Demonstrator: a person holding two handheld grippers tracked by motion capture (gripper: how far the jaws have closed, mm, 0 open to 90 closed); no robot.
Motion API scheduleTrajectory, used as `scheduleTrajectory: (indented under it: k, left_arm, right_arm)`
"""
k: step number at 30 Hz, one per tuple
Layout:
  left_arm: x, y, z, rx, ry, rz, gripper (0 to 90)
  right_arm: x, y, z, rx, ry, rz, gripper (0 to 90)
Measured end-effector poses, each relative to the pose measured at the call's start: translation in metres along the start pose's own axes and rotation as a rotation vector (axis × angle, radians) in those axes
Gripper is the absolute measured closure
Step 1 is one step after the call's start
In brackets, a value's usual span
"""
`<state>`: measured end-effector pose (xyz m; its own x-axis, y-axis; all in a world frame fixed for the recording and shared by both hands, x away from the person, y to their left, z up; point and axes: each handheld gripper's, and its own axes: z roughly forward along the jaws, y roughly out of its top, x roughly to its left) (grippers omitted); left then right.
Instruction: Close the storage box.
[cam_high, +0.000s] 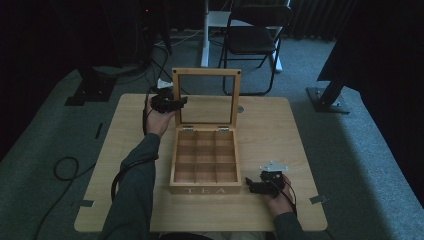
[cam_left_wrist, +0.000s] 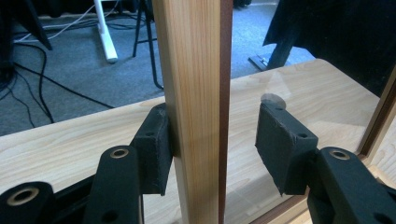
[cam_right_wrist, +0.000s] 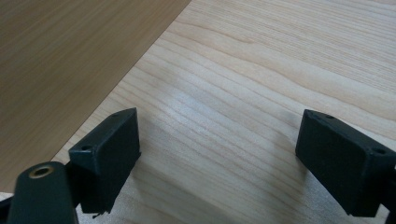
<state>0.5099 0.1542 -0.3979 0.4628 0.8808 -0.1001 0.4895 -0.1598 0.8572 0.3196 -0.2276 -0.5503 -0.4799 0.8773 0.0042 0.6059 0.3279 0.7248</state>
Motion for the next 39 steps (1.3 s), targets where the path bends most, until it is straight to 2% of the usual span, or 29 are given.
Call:
scheduleTrajectory:
  k: [6,16,19,22,27,30,33,39]
  left_arm:
    - [-0.006,-0.004,-0.007,-0.022,0.011,0.01,48.0]
    - [-0.023,-0.024,-0.035,-0.097,0.02,0.058,46.9]
    - [-0.031,-0.027,-0.04,-0.097,0.041,0.086,44.2]
    - [-0.034,-0.03,-0.043,-0.1,0.045,0.096,43.2]
    - [-0.038,-0.034,-0.05,-0.086,0.031,0.097,42.3]
    - [-0.04,-0.036,-0.056,-0.074,0.024,0.118,42.3]
    - [-0.043,-0.039,-0.064,-0.073,0.021,0.133,42.6]
    - [-0.046,-0.04,-0.077,-0.086,-0.002,0.133,42.5]
  right_arm:
    - [0.0,0.0,0.0,0.001,0.0,0.001,13.3]
    - [0.001,0.0,0.0,0.001,-0.003,0.001,13.3]
    - [0.001,0.0,0.0,0.001,-0.002,0.002,13.3]
    - [0.001,0.0,0.0,0.001,-0.002,0.002,13.3]
    - [0.001,0.0,0.0,0.001,-0.002,0.003,13.3]
    - [0.001,0.0,0.0,0.002,-0.002,0.003,13.2]
    - [0.001,0.0,0.0,0.002,-0.001,0.003,13.3]
    - [0.002,0.0,0.0,0.002,-0.001,0.003,13.3]
